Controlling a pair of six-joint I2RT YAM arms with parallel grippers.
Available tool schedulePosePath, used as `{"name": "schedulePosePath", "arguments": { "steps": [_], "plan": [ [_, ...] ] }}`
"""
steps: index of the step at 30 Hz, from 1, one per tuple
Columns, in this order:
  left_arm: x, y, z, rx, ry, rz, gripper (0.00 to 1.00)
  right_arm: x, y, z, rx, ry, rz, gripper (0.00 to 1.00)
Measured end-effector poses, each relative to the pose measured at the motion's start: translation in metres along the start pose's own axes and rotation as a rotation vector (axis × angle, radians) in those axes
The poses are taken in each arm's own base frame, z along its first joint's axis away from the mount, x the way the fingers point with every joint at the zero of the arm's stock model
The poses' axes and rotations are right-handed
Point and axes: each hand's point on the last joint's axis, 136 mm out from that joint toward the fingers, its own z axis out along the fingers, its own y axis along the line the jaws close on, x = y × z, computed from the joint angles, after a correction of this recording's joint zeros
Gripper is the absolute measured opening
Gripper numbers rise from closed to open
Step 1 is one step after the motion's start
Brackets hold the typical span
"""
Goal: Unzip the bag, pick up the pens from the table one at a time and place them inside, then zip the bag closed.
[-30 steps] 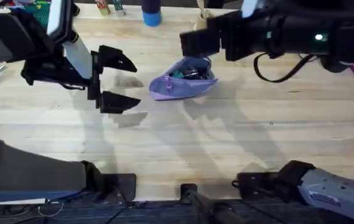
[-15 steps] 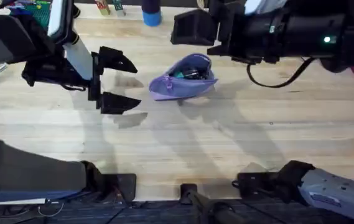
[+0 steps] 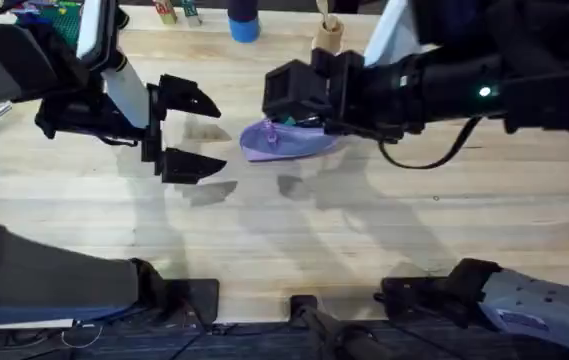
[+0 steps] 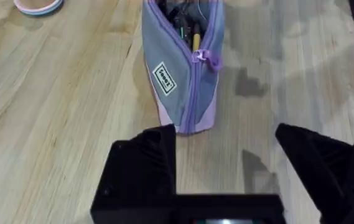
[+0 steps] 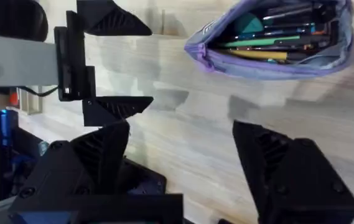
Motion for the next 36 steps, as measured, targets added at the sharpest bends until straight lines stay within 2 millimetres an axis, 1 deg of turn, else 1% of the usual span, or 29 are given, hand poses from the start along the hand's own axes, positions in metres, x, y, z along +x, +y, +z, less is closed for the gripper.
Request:
{"name": "schedulePosePath", "arguments": {
  "steps": [10,22,24,31,36],
  "plan": [
    [0.000,0.000,0.000,0.000,0.000,0.000,0.994,0.005,0.003,0.002,0.028,-0.019,-0.036,0.997],
    [0.000,0.000,0.000,0.000,0.000,0.000,0.995,0.001,-0.001,0.004,0.058,-0.041,-0.037,0.997],
    [0.000,0.000,0.000,0.000,0.000,0.000,0.994,0.001,-0.004,0.011,0.076,-0.031,-0.036,0.997],
    [0.000,0.000,0.000,0.000,0.000,0.000,0.995,0.009,-0.019,0.046,0.160,0.043,-0.028,0.997],
    [0.000,0.000,0.000,0.000,0.000,0.000,0.994,0.010,-0.022,0.061,0.180,0.062,-0.027,0.997]
  ]
}}
